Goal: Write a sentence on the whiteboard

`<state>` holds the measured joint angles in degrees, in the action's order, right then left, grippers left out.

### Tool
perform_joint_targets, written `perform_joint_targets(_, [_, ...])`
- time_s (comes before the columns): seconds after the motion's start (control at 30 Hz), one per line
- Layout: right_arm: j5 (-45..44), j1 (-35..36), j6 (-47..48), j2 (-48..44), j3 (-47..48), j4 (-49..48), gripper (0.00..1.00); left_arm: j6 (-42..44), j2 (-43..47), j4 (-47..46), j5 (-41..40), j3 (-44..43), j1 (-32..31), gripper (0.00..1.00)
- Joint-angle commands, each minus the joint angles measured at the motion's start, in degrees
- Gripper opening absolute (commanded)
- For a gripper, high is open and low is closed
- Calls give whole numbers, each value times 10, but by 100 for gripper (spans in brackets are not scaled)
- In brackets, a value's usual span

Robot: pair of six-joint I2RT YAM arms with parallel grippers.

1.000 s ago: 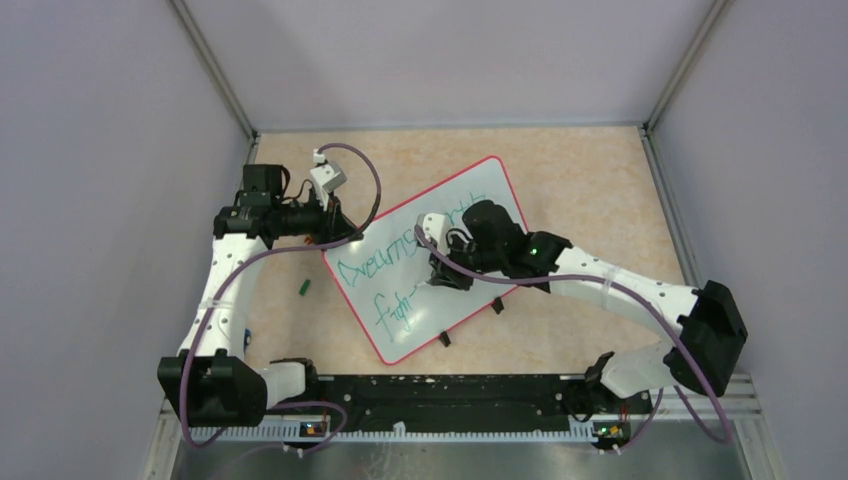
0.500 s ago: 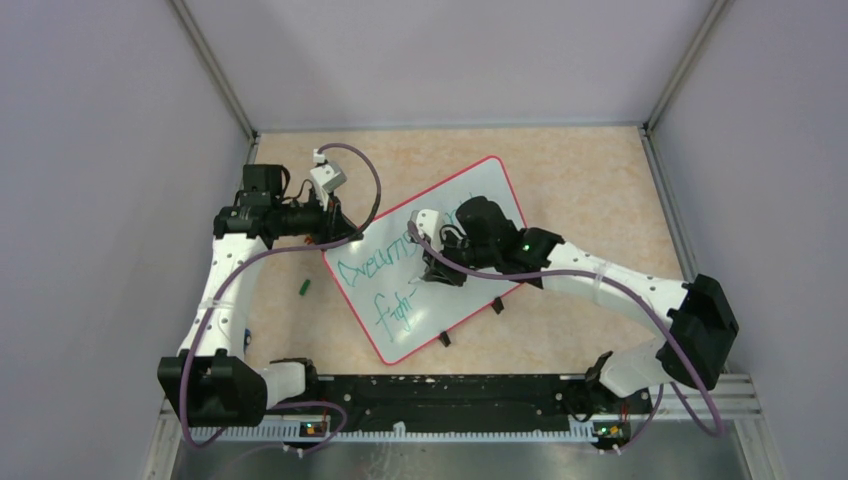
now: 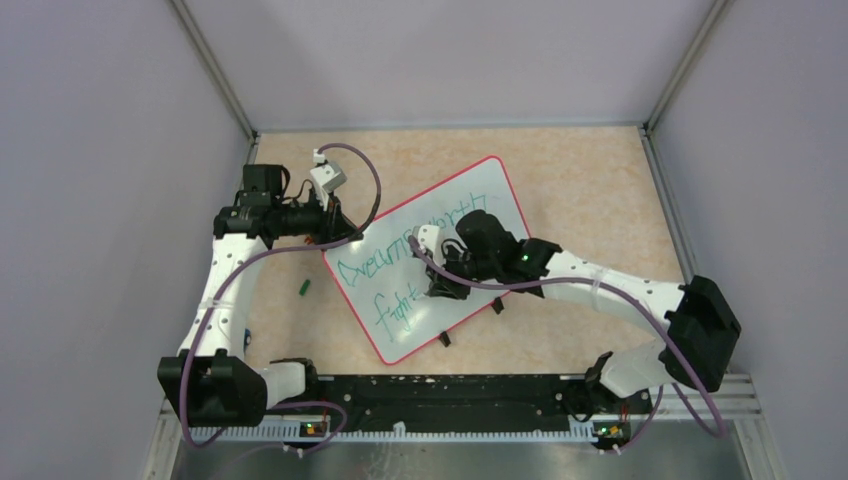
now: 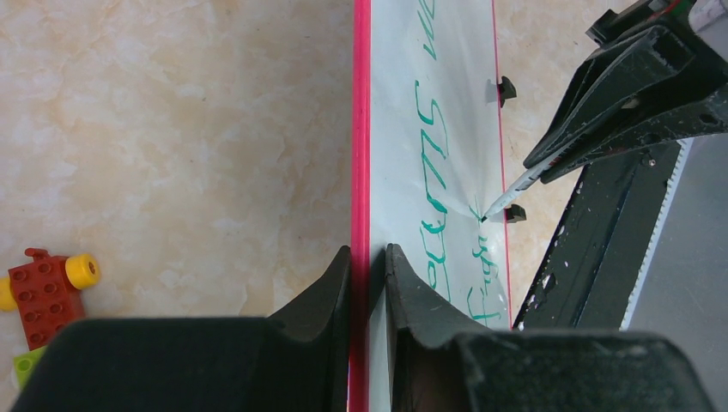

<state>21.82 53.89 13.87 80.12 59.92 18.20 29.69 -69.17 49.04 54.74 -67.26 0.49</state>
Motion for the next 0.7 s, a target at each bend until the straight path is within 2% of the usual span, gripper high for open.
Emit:
perform_joint_targets(0.0, [-11,4,1,-22,-17,-19,0,10,1,-3,3,-8,-2,0])
perform_joint_targets(0.2, [-17,5,4,-31,-28,-13,0,11,2,-2,3,-7,-2,0])
perform_joint_targets(0.67, [-30,-2,12,-40,29,12,0,11,2,-2,1,-8,-2,0])
